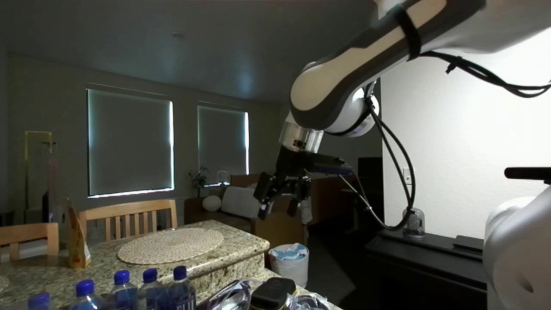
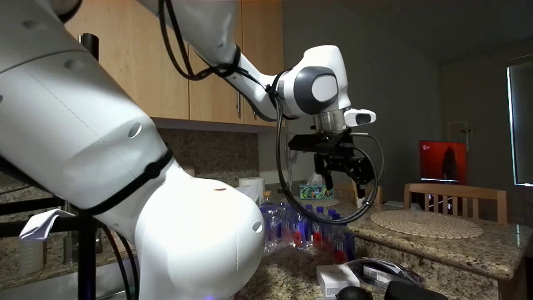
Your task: Pick the black object and put it in the plastic bag
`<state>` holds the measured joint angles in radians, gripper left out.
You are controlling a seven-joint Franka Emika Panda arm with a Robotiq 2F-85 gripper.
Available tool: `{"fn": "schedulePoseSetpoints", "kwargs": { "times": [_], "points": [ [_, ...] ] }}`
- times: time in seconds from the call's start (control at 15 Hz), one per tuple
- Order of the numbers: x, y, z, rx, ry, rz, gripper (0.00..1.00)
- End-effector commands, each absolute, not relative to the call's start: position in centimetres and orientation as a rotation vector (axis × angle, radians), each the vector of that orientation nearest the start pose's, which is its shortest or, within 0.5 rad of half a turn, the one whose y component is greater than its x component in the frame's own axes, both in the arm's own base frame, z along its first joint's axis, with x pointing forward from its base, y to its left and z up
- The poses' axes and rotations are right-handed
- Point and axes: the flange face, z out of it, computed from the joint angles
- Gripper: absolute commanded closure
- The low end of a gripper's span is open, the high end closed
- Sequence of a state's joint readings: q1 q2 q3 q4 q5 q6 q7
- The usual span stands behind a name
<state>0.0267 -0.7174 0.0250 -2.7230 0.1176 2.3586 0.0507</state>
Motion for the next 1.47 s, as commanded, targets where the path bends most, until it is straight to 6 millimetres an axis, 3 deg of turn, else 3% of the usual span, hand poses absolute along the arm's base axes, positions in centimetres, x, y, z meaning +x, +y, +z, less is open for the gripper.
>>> {"fn": "schedulePoseSetpoints", "kwargs": {
  "times": [0.0,0.2,0.33,0.53,0.73,1.07,1.33,1.4],
  "points": [
    [39.8,2.1,43.3,-3.040,0.047,-0.471,0.00],
    [41.8,5.7,39.9,-3.034,-0.018,-0.383,0.00],
    [43.2,8.3,38.6,-3.030,0.027,-0.345,0.00],
    [44.6,10.3,36.7,-2.990,0.279,-0.294,0.00],
    [44.5,11.9,34.6,-2.901,0.500,-0.315,0.00],
    [43.9,12.6,31.9,-2.833,0.746,-0.357,0.00],
    [43.2,10.8,31.3,-2.862,0.790,-0.263,0.00],
    [43.7,11.8,31.1,-2.855,0.763,-0.285,0.00]
  ]
}}
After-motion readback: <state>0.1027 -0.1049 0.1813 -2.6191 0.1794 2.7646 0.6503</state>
